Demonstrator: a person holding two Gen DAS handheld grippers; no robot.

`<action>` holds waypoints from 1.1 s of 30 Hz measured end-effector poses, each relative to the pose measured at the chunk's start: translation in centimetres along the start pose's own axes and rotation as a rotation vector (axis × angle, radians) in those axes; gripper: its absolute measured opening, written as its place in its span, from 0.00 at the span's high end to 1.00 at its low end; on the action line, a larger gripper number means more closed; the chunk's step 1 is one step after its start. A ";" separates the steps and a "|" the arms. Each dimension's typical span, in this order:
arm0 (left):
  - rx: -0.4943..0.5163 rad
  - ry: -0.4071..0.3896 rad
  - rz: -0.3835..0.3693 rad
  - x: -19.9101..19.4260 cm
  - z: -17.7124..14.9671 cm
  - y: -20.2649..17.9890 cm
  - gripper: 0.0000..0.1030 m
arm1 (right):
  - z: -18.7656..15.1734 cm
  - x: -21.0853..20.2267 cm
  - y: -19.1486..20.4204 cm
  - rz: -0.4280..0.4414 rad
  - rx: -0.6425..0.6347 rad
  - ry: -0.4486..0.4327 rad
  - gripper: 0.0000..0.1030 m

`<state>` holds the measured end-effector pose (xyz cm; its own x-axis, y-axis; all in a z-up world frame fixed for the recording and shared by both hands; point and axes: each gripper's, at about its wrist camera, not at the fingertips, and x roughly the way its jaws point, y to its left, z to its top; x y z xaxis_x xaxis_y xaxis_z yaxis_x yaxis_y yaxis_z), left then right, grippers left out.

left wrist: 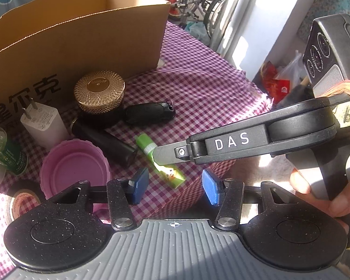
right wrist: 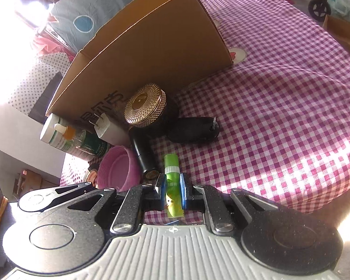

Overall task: Organize rigid objects
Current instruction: 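Reach the right gripper down and grasp the green tube, then lift the green tube with the right gripper over the cardboard box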

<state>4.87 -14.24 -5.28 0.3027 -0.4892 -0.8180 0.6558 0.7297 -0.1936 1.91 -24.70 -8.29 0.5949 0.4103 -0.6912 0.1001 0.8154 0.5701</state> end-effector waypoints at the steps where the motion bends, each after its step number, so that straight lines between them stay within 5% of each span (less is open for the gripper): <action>1: -0.001 0.009 0.013 0.4 0.1 -0.1 0.53 | 0.0 -0.1 -0.1 0.004 0.001 0.004 0.88; 6: 0.002 0.018 0.060 1.2 0.7 -0.3 0.67 | 0.5 -0.1 -0.1 0.009 -0.026 0.045 0.86; 13: 0.012 0.000 0.089 1.1 0.9 -0.4 0.67 | 1.3 0.9 1.2 0.001 -0.148 0.072 0.84; 20: 0.026 -0.024 0.091 0.6 0.6 -0.7 0.67 | 0.8 0.1 0.0 0.049 -0.067 0.029 0.84; 26: 0.049 -0.107 0.092 -2.4 0.6 -1.4 0.67 | 0.5 -3.0 1.7 0.064 -0.084 -0.048 0.84; 33: 0.032 -0.272 0.172 -9.2 3.1 0.2 0.67 | 3.4 -6.2 8.5 0.159 -0.241 -0.175 0.85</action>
<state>4.34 -11.08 3.89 0.5822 -0.4726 -0.6616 0.5988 0.7997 -0.0443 1.78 -21.76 2.37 0.7181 0.4807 -0.5033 -0.1843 0.8287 0.5285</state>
